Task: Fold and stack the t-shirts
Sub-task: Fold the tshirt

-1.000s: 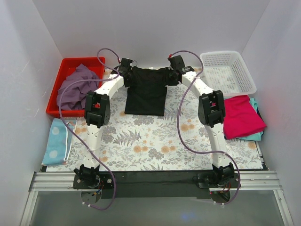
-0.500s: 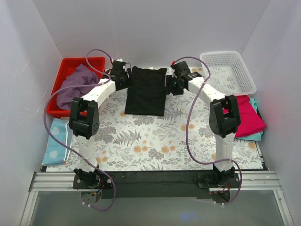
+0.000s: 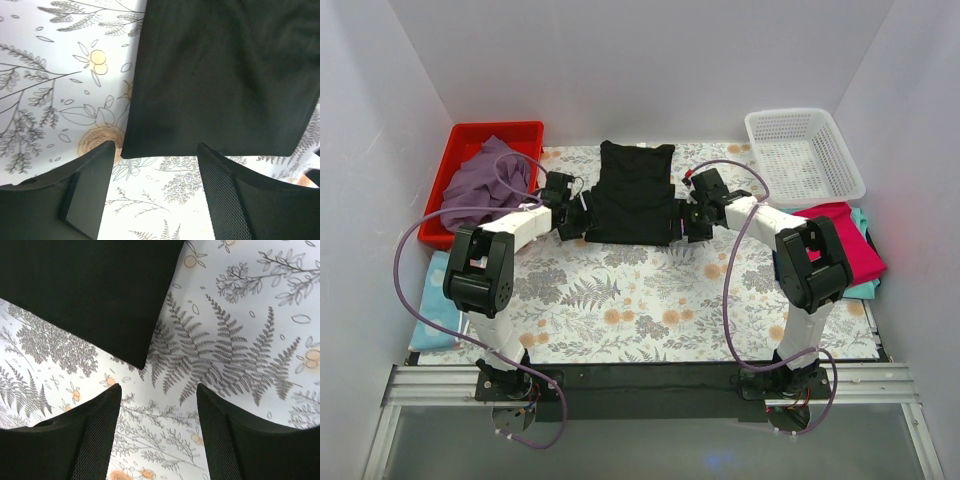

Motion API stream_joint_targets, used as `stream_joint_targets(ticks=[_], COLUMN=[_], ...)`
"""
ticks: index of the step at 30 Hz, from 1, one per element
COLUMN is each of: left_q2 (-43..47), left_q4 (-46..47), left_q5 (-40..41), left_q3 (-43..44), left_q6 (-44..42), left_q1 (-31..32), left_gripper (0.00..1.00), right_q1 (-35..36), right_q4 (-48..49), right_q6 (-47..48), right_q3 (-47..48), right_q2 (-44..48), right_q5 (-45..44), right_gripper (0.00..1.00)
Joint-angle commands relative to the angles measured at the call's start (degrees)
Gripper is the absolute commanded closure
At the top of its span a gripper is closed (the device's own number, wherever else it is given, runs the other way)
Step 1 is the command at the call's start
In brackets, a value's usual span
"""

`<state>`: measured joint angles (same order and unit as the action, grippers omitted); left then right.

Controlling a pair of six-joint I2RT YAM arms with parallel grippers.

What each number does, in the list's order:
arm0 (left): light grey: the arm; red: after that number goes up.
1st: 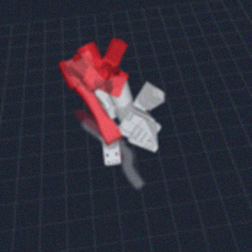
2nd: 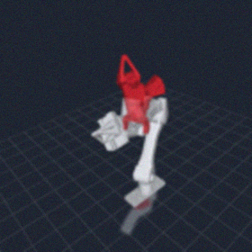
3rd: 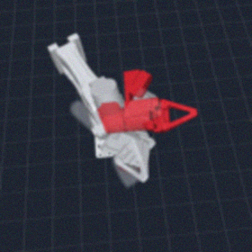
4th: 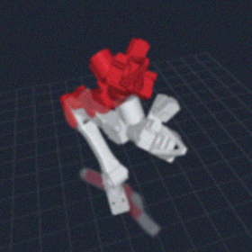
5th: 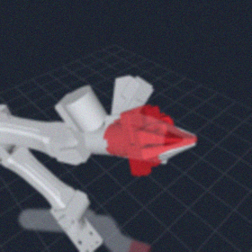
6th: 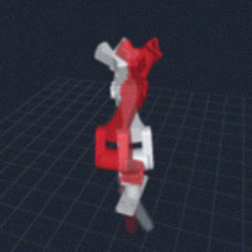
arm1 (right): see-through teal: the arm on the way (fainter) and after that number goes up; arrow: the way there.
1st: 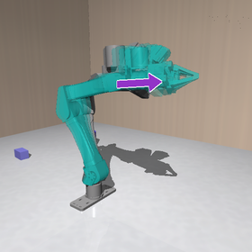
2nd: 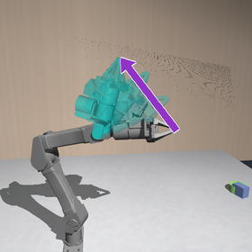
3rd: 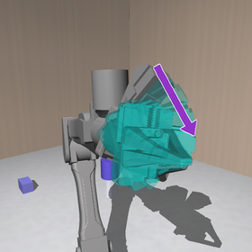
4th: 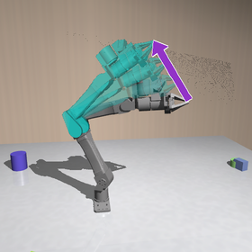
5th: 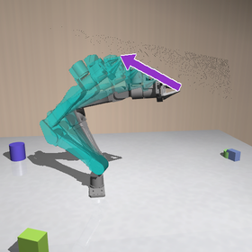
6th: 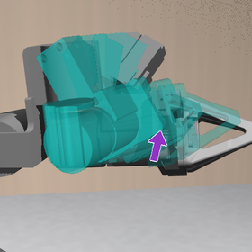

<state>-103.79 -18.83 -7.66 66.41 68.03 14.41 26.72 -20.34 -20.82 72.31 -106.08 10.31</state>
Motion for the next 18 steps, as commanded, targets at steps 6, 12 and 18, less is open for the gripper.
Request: stream_joint_targets(ticks=[6, 12, 18], left_q2=[0.60, 0.25, -1.33], left_q4=[3.54, 3.10, 3.27], left_q5=[-4.21, -2.71, -3.76], left_q3=[-2.34, -4.01, -4.54], left_q6=[0.61, -0.35, 0.08], left_q1=[-0.53, -0.53, -0.53], left_gripper=[0.37, 0.39, 0.41], right_q1=[0.97, 1.05, 1.23], right_q4=[7.06, 9.53, 9.44], right_q6=[-3.52, -5.37, -6.25], right_q3=[0.99, 0.28, 0.73], right_q2=[-4.74, -6.68, -8.44], right_q5=[2.79, 3.93, 5.77], right_gripper=[0.35, 0.36, 0.38])
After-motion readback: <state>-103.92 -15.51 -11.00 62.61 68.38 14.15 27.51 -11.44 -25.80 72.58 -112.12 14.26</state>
